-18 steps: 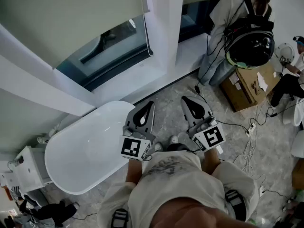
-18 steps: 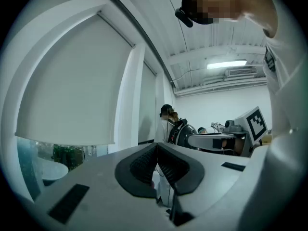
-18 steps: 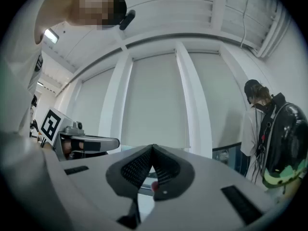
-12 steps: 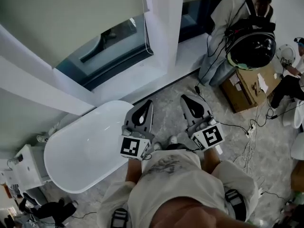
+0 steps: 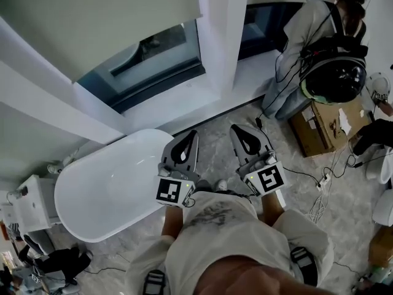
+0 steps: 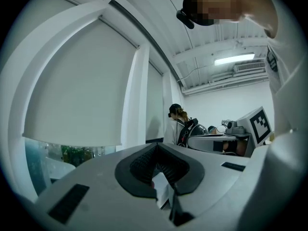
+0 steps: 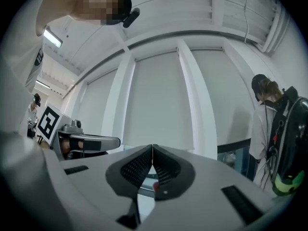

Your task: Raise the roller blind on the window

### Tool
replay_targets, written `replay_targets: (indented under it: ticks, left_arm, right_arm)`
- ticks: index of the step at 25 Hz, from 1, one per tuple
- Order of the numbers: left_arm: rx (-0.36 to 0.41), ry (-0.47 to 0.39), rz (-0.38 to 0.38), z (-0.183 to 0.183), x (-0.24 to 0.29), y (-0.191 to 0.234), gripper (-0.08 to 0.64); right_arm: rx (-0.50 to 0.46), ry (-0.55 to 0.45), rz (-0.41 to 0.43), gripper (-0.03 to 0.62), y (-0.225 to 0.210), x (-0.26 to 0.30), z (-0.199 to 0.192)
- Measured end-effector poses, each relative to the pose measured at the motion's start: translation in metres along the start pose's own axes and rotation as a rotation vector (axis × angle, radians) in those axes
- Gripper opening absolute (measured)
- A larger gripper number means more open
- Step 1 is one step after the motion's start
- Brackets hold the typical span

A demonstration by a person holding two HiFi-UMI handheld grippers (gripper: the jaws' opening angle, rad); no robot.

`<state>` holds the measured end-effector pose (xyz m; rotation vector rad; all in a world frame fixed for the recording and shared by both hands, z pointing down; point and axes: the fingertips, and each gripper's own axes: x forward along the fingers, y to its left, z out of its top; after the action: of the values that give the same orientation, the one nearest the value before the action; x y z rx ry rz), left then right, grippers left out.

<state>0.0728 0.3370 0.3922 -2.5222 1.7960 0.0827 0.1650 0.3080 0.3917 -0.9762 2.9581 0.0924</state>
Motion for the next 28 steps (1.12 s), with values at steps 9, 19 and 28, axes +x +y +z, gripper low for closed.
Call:
replay_targets:
  ticks: [9,19,28]
  left_arm:
    - [0.011,0.006,0.029,-0.004,0.023,0.020,0.008]
    - [-0.010,0.013,0.029,-0.014,0.067,0.068,0.008]
    - [-0.031,0.017,-0.003,-0.016,0.106,0.113,0.008]
  right_arm:
    - [0.003,0.007,0.041,0.061,-0.016,0.031,-0.004]
    - [-0.020,0.032,0.037,0.061,-0.043,0.089,-0.010]
    - [-0.029,0.048,0.006,0.061,-0.062,0.144,-0.012]
